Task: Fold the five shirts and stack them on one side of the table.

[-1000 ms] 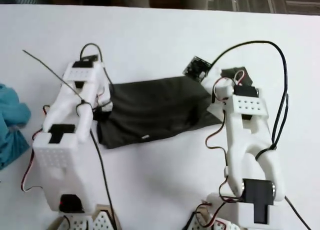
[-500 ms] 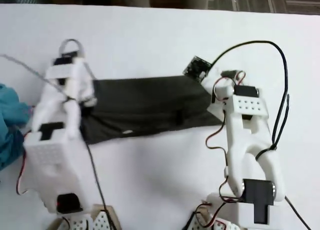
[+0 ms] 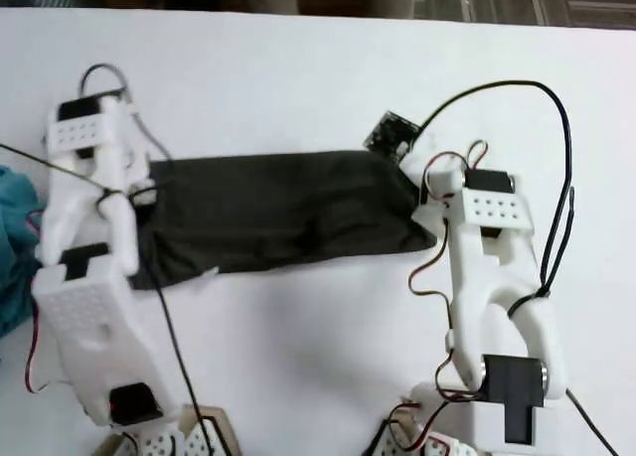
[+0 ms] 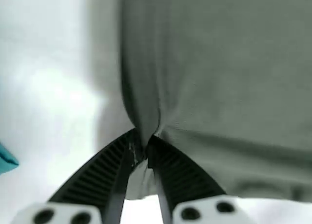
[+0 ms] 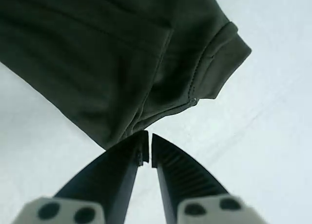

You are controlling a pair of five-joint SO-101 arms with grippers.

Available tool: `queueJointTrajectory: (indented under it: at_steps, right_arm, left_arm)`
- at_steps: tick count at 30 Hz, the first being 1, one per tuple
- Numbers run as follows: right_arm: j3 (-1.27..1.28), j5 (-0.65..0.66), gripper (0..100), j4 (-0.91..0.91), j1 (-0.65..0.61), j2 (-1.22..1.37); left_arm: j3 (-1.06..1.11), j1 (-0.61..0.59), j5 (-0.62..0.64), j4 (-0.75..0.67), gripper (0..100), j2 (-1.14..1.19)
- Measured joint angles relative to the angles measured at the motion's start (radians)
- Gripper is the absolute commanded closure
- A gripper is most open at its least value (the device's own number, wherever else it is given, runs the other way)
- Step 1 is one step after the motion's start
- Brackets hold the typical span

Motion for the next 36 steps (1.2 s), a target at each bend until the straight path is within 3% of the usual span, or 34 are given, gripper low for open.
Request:
queueJointTrajectory:
  at_steps: [8,16,21,28,36]
  right_arm:
    - [0.0,0.0,97.6,0.0,0.143,0.0]
    - [0.0,0.0,97.6,0.031,0.41,0.0]
    - [0.0,0.012,97.5,0.068,0.54,0.0]
    - [0.071,0.051,97.5,0.091,0.605,-0.083]
    - [0.29,0.051,97.6,0.084,0.605,-0.417]
  left_arm:
    - [-0.318,0.315,0.006,0.101,98,0.0]
    - [-0.459,0.566,0.006,0.098,98,0.0]
    - [-0.476,0.667,-0.017,0.002,98,0.0]
    - [-0.543,0.835,-0.041,-0.081,98,0.0]
    - [-0.552,0.948,-0.041,-0.175,98,0.123]
